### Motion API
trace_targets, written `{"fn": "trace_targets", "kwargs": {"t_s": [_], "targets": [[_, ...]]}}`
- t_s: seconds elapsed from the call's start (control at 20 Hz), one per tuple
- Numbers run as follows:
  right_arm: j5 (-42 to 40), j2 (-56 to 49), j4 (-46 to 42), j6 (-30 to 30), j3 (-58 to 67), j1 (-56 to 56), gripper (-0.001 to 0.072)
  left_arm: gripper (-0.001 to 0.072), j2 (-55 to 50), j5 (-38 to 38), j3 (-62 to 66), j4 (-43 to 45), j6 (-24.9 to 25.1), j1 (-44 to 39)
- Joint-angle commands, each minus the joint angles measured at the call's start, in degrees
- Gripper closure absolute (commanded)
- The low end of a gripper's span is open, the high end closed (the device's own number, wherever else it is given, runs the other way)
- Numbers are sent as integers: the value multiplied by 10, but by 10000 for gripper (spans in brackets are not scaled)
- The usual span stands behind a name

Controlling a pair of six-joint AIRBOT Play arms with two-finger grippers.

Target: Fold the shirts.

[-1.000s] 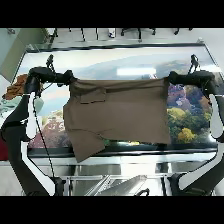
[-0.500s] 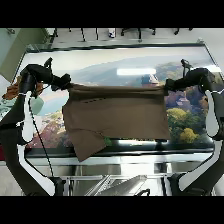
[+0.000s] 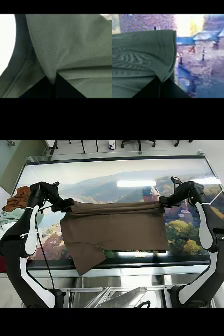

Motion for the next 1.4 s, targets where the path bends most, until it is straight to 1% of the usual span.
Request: {"fn": "trace_targets", "kwargs": {"t_s": [0.0,0.3,0.35,0.4,0.45,0.5,0.55,0.6,0.65,0.8,0.85,0.95,1.05,1.1,1.15,1.25,1.35], "targets": [[1,-3,-10,13,0,5,684,693,-15,13,-8,28,-13,-11],[-5,-3,-5,15,0,6,683,693,-22,19,-8,23,-15,-14],[-9,-3,6,15,0,6,672,693,-22,21,-8,14,-17,-14],[-14,-2,18,15,0,6,605,684,-22,22,-8,-7,-16,-14],[-18,-2,30,15,1,6,437,547,-22,21,-8,-29,-16,-14],[-23,0,45,15,1,6,337,296,-22,23,-3,-49,-16,-14],[-28,3,59,15,2,5,338,120,-22,31,6,-63,-16,-14],[-35,10,66,15,2,3,337,93,-22,48,21,-66,-16,-14],[-48,20,69,15,4,-1,338,93,-22,80,42,-66,-17,-14],[-118,81,67,11,10,-34,340,94,-16,225,131,-65,-43,-1],[-137,107,67,9,10,-53,340,94,-1,251,143,-64,-52,4],[-177,160,68,-12,4,-99,340,94,70,249,96,-42,-46,7],[-206,206,68,-37,-38,-144,340,94,158,239,-12,43,-23,-1],[-209,234,68,-55,-83,-170,340,94,209,227,-88,80,-23,-4],[-206,262,68,-75,-137,-194,340,94,265,203,-177,90,-18,-4],[-173,313,68,-113,-263,-249,340,94,389,123,-391,46,-17,14],[-111,338,101,-125,-357,-302,340,94,495,42,-581,-61,6,46]]}}
